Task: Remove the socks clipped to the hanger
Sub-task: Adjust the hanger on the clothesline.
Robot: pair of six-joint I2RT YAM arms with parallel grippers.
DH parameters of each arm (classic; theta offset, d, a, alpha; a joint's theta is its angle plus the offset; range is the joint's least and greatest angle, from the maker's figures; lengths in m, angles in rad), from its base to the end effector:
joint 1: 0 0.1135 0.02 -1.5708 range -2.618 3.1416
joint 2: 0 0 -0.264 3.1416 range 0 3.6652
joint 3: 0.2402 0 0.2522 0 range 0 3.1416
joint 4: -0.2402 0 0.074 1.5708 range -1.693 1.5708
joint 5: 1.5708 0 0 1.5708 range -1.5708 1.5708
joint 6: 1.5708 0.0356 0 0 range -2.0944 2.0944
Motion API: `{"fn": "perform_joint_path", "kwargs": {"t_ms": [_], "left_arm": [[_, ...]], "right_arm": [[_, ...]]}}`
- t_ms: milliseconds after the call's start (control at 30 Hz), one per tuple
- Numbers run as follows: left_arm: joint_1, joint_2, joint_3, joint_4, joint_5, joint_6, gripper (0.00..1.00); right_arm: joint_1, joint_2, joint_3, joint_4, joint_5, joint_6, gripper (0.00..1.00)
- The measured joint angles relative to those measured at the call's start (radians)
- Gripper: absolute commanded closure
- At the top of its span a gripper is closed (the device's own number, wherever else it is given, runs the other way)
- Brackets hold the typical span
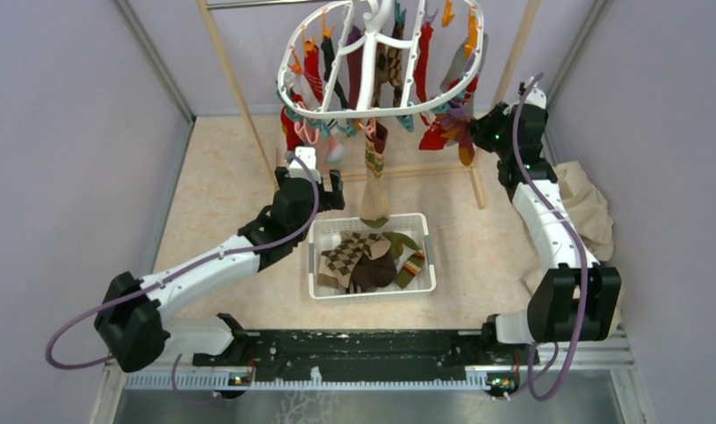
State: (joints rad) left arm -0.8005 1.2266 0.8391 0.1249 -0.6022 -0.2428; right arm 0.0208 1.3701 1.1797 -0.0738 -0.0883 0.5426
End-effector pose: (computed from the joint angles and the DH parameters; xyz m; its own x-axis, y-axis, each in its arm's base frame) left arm 0.2096 -0.1870 0.2982 -0.2261 -0.0515 -0.9727 0.1609 0.9829 -0.0894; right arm 0.3248 0.0099 0.3562 -0.2782 0.5087 -0.8148 0.0442 0.8541 0.5182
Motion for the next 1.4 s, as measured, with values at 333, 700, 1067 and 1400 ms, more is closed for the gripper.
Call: {"fn": "perform_joint_path", "kwargs": {"t_ms": [333, 700, 1067, 1400], "left_arm": [[0.072, 0.159, 0.021, 0.211, -0.05, 0.076, 0.03], [0.148, 0.188, 0.037, 0.431, 0.017, 0.155, 0.63], [0.194, 0.14, 0.13, 0.269, 0.182, 0.13, 0.83], [0.143, 0.006, 0.181, 0.035, 0.248, 0.093, 0.83]], "right_arm": [[-0.003, 0.0, 0.0, 0.0, -0.048, 0.004, 0.94], [-0.004, 0.0, 0.0, -0.001, -0.085, 0.004, 0.94], [-0.004, -0.024, -0.002, -0.042, -0.184, 0.001, 0.87], [-0.004, -0.068, -0.001, -0.169, -0.231, -0.042, 0.45]]}}
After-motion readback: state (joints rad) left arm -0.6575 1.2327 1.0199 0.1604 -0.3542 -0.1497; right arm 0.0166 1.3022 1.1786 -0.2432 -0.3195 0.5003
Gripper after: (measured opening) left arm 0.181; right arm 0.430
